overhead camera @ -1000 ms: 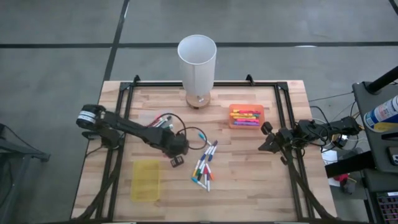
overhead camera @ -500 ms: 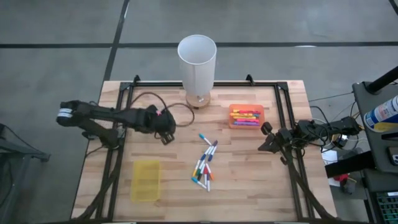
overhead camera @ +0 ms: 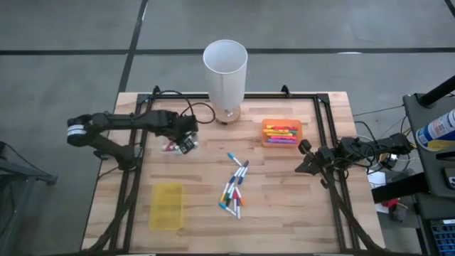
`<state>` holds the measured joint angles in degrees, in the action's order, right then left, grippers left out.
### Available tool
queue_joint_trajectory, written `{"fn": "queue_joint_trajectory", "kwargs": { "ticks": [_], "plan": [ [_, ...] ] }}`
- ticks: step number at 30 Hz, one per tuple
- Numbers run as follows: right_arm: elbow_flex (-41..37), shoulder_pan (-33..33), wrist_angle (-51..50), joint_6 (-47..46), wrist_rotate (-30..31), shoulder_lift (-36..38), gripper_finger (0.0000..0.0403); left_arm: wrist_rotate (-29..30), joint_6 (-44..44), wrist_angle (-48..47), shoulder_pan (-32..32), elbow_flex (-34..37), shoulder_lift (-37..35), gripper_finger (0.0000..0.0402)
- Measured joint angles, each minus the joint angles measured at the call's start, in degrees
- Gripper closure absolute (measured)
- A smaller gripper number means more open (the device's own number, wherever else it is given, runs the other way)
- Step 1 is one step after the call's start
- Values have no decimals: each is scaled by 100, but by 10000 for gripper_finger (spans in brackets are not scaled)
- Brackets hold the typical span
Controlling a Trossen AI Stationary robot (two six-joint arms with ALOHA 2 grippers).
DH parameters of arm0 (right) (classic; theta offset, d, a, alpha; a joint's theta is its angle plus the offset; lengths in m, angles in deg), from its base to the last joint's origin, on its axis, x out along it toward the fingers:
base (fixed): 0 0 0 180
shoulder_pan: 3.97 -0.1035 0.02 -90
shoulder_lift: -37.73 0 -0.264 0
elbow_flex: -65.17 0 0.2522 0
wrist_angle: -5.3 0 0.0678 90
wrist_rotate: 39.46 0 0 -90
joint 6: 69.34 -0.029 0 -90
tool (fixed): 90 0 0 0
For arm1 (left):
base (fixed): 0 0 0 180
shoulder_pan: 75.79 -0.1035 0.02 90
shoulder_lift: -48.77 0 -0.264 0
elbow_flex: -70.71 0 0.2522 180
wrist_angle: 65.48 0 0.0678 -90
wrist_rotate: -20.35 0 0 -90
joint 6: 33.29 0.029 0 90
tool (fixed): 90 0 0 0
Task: Pick & Place Markers
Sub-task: Put the pink marker pen into the white bin, then put the top small light blue highlighter pen into the yellow bin
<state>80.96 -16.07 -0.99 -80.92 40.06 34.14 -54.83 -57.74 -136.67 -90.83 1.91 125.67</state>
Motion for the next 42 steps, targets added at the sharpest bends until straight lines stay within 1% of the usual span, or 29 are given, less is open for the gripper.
{"fn": "queue_joint_trajectory", "kwargs": {
  "ticks": [3, 7, 15, 19, 22, 25, 28, 31, 35, 39, 42],
  "plan": [
    [1, 0, 0, 1, 0, 0, 394, -82, 42, -18, -101, 144, 115, 341],
    [1, 0, 1, 0, 0, 0, 394, 138, -183, -90, -141, 191, 249, 333],
    [1, 0, 1, 0, 0, 0, 394, 25, -171, -87, -138, 182, 336, 271],
    [1, 0, 0, 2, 0, 0, 394, 91, -218, -104, -138, 154, 302, 257],
    [1, 0, 1, 0, -1, 0, 394, 9, -350, -176, -138, -2, 229, 256],
    [1, 0, 1, 0, -1, 0, 394, -246, -721, -267, -83, -276, 180, 255],
    [1, 0, 1, 0, -2, 0, 394, -561, -1061, -324, 81, -546, 151, 255],
    [0, 0, 1, 1, -2, 0, 394, -644, -1242, -218, 358, -851, 150, 255],
    [1, 0, 1, 0, 0, 0, 394, -750, -1735, 414, 804, -1152, 149, 255],
    [1, 0, 1, 0, 0, 0, 394, -834, -1194, 1663, 1157, -1260, 147, 255],
    [1, 0, 1, 1, 0, 0, 394, -1382, -940, 2493, 1186, -1269, 161, 255]
  ]
}}
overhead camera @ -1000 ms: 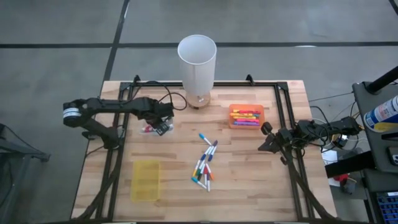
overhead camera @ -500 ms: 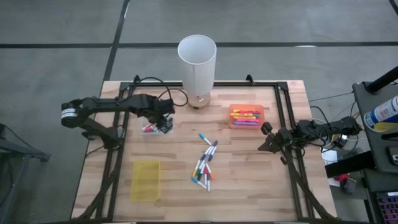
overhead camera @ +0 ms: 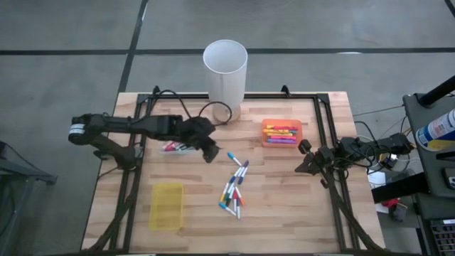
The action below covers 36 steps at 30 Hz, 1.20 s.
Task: Pick & Place Markers
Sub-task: Put the top small light blue highlighter pen into the yellow bin
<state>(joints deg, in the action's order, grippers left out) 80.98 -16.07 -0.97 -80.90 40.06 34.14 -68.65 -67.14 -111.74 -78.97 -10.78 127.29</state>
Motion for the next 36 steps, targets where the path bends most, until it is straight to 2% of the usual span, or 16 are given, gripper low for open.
{"fn": "queue_joint_trajectory", "kwargs": {
  "ticks": [2, 6, 9, 15, 24, 32, 36],
  "plan": [
    [0, 0, 0, -1, 0, 0, 394, -367, 500, 449, -9, 29, 26, 255],
    [0, 0, 0, -1, 0, 0, 394, -797, 1592, 774, -8, 48, 198, 255],
    [0, 0, 0, -1, 0, 0, 394, -800, 2328, 851, -19, 48, 407, 255],
    [0, 0, 0, -1, 0, 0, 394, -799, 3140, 901, -13, 50, 1068, 255],
    [0, 0, 0, 1, -1, 0, 394, -213, 4054, 1422, -19, 52, 2085, 255],
    [0, 2, 0, -1, -1, 2, 394, -146, 4309, 1898, -24, 52, 2670, 255],
    [-1, 0, 0, -1, -2, 2, 394, -51, 4495, 1837, -50, -111, 2926, 255]
  ]
}}
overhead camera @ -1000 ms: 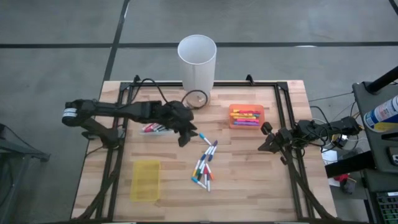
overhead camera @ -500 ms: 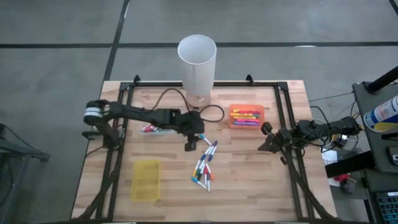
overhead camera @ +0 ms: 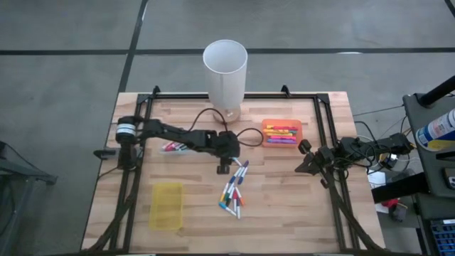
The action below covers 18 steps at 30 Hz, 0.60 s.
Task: Pick & Place Markers
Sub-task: Put the top small light blue highlighter pen into the yellow bin
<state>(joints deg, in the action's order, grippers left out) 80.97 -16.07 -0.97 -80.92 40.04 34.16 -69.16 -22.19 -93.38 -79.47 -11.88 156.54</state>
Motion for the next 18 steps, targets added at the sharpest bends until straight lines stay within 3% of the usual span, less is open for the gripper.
{"fn": "queue_joint_trajectory", "kwargs": {
  "ticks": [6, 10, 13, 18],
  "plan": [
    [1, 0, 0, 1, 1, 0, 394, -7, 331, -25, 4, -467, 372, 255],
    [1, 0, -1, 0, 0, 0, 394, -10, 386, -555, 13, -813, 578, 255],
    [1, 0, -2, 1, 0, 3, 394, 7, 399, -1091, 17, -1059, 579, 255],
    [1, 2, -2, 0, 1, 2, 394, 7, 704, -1092, 16, -1200, 434, 255]
  ]
}}
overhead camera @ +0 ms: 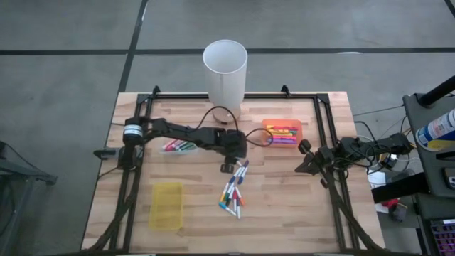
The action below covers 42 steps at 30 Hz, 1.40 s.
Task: Pick & Place Markers
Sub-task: Put the top small light blue highlighter pen into the yellow bin
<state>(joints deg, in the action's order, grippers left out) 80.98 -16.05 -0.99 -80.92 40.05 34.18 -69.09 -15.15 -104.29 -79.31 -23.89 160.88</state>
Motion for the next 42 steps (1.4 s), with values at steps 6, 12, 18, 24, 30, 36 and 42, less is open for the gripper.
{"fn": "queue_joint_trajectory", "kwargs": {
  "ticks": [6, 12, 18, 24, 30, 36, 42],
  "plan": [
    [0, -2, -5, 0, -1, 0, 394, -15, 320, -85, -13, 95, 79, 255],
    [0, -2, -7, 0, 1, -4, 394, -35, 472, 4, -11, 172, 142, 255],
    [0, -2, -9, 1, 1, -4, 394, -95, 480, -91, -18, 174, 315, 255],
    [0, -2, -11, 0, -1, -4, 394, -127, 440, -69, -22, 173, 450, 255],
    [0, -2, -9, 1, -1, -4, 394, -190, -416, -249, -22, 171, 475, 263],
    [-1, -2, -7, 1, 1, -4, 394, -204, -1162, -359, -3, 201, 477, 327],
    [-1, -2, -4, 1, 1, -4, 394, -239, -1657, -612, -3, 205, 420, 375]
  ]
}}
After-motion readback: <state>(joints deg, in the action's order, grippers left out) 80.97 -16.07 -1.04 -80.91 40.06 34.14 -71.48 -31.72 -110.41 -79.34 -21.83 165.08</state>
